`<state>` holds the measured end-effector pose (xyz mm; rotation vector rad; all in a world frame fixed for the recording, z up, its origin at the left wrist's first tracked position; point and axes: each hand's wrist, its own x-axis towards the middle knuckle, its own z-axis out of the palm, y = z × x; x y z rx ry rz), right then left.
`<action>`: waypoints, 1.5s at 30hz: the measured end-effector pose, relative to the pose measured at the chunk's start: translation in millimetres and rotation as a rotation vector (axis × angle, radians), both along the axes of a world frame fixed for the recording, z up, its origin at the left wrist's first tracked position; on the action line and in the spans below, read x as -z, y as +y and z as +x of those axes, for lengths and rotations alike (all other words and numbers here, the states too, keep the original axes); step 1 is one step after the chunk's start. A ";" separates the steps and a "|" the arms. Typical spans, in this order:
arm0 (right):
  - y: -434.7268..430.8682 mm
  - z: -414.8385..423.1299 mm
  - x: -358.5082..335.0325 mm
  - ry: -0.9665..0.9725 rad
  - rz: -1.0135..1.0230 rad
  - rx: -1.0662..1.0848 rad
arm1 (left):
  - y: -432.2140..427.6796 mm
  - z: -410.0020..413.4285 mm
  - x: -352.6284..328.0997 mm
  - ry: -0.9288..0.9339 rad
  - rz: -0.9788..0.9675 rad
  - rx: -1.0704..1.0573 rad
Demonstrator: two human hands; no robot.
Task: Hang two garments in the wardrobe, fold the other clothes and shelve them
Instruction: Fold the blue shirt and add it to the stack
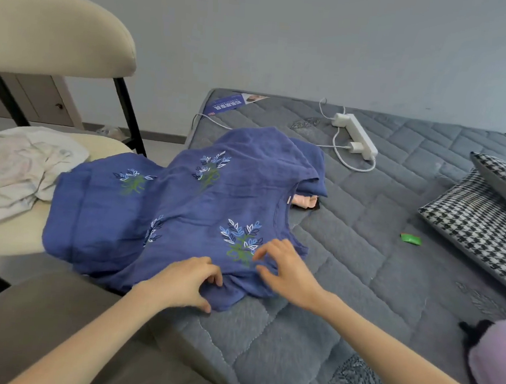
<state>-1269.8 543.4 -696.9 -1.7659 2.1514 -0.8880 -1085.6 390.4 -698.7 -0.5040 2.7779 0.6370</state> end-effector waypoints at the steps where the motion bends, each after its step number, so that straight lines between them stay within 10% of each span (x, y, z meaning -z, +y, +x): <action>1: 6.0 7.2 4.1 0.011 0.026 -0.041 | 1.2 6.1 3.3 -0.022 -0.050 -0.004; 17: 13.3 46.8 25.5 0.350 0.116 -0.088 | 14.5 32.9 29.1 0.380 -0.144 -0.201; 24: 9.8 58.0 16.9 0.044 -0.006 0.023 | 17.7 45.1 16.1 0.657 0.325 -0.556; 37: 23.4 62.6 22.5 -0.184 0.136 -0.047 | -4.1 86.1 16.9 0.212 0.215 -0.337; 45: 7.1 46.8 24.2 -0.455 0.084 0.193 | -16.7 79.2 8.6 0.491 0.199 -0.699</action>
